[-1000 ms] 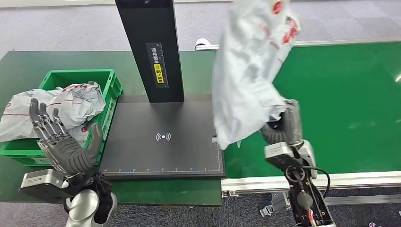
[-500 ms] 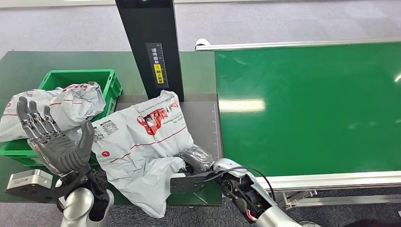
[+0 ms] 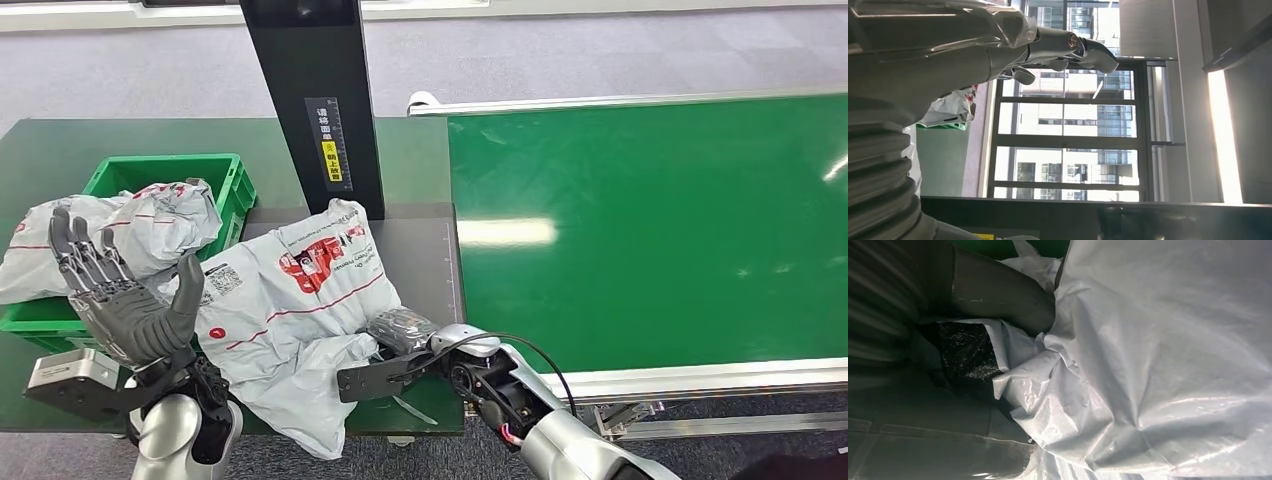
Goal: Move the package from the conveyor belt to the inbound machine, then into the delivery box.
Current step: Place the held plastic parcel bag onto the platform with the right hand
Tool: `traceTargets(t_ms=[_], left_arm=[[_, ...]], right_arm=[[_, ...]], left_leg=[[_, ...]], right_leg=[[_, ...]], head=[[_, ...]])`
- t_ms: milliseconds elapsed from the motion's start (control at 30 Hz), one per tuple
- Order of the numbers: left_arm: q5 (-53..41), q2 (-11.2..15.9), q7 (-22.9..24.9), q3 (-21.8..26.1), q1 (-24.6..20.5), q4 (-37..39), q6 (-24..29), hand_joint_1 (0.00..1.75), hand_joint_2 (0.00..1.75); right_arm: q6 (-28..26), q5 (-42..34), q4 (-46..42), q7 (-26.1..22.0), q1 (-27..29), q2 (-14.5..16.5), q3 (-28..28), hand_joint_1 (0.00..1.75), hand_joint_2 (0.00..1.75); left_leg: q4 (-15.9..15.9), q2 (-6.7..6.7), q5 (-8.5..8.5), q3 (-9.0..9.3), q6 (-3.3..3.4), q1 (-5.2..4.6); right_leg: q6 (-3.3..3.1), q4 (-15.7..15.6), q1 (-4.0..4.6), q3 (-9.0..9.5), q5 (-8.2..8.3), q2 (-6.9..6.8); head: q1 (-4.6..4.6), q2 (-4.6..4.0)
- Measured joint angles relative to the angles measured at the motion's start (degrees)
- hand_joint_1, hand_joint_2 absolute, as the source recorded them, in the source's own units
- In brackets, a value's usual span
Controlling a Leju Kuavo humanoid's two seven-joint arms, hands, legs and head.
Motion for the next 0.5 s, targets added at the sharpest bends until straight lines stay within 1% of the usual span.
traceTargets(t_ms=[100, 133, 233, 300, 367, 400, 433, 500], left_arm=[[-0.1, 0.0, 0.0, 0.2, 0.0, 0.1, -0.2, 0.00, 1.75], [-0.3, 0.0, 0.0, 0.2, 0.1, 0.1, -0.1, 0.00, 1.75], [-1.0, 0.1, 0.0, 0.5, 1.2, 0.0, -0.1, 0.00, 1.75], [-1.7, 0.2, 0.0, 0.7, 2.2, 0.0, -0.5, 0.00, 1.75], [-3.1, 0.4, 0.0, 0.7, 2.9, 0.6, -1.9, 0.00, 1.75], [-4.1, 0.5, 0.0, 0.6, 3.3, 1.2, -2.7, 0.00, 1.75], [-5.2, 0.6, 0.0, 0.5, 3.8, 2.0, -3.4, 0.00, 1.75], [-7.1, 0.7, 0.0, 0.1, 5.5, 3.1, -3.6, 0.00, 1.75]], right_arm=[[-1.3, 0.4, 0.2, 1.4, 0.0, 0.1, 0.4, 0.38, 1.75], [-3.0, 0.9, 0.2, 2.3, 0.1, 0.2, 0.6, 0.00, 1.75], [-11.4, 2.2, 0.1, 4.6, 1.4, 0.3, 1.1, 0.00, 1.75], [-18.1, 2.1, -0.5, 4.5, 3.1, 0.0, 0.9, 0.00, 0.87], [-22.6, 0.2, -2.4, 3.0, 5.5, -0.6, -0.3, 0.00, 0.00], [-23.2, -2.1, -4.0, 1.5, 7.0, -1.2, -1.4, 0.00, 0.00], [-22.6, -5.8, -6.0, -0.7, 8.9, -1.8, -3.0, 0.00, 0.00], [-18.4, -16.0, -10.4, -6.1, 13.1, -3.2, -7.0, 0.00, 0.87]], left_leg=[[0.0, 0.00, 0.00, 0.06, 0.00, 0.00], [0.0, 0.00, 0.00, 0.08, 0.00, 0.00], [0.0, -0.03, -0.01, 0.11, 0.00, 0.02], [0.0, -0.05, -0.01, 0.08, 0.00, 0.03], [0.0, -0.11, 0.00, 0.00, 0.01, 0.02], [0.0, -0.15, 0.00, -0.06, 0.01, 0.02], [0.0, -0.17, 0.00, -0.12, 0.02, 0.02], [0.0, -0.21, -0.01, -0.29, 0.03, 0.00]], right_leg=[[0.00, 0.0, 0.00, 0.07, 0.00, 0.01], [0.00, 0.0, 0.00, 0.10, 0.00, 0.01], [0.00, 0.0, 0.01, 0.13, -0.02, 0.00], [0.01, 0.0, 0.01, 0.11, -0.03, -0.02], [0.02, 0.0, 0.01, 0.07, -0.04, -0.08], [0.03, 0.0, 0.01, 0.06, -0.03, -0.11], [0.05, 0.0, 0.00, 0.03, -0.02, -0.13], [0.07, 0.0, -0.01, -0.07, -0.01, -0.15]], head=[[-0.01, 0.00], [-0.01, 0.00], [-0.01, 0.00], [-0.01, 0.01], [0.00, 0.01], [0.01, 0.00], [0.01, 0.00], [0.01, 0.00]])
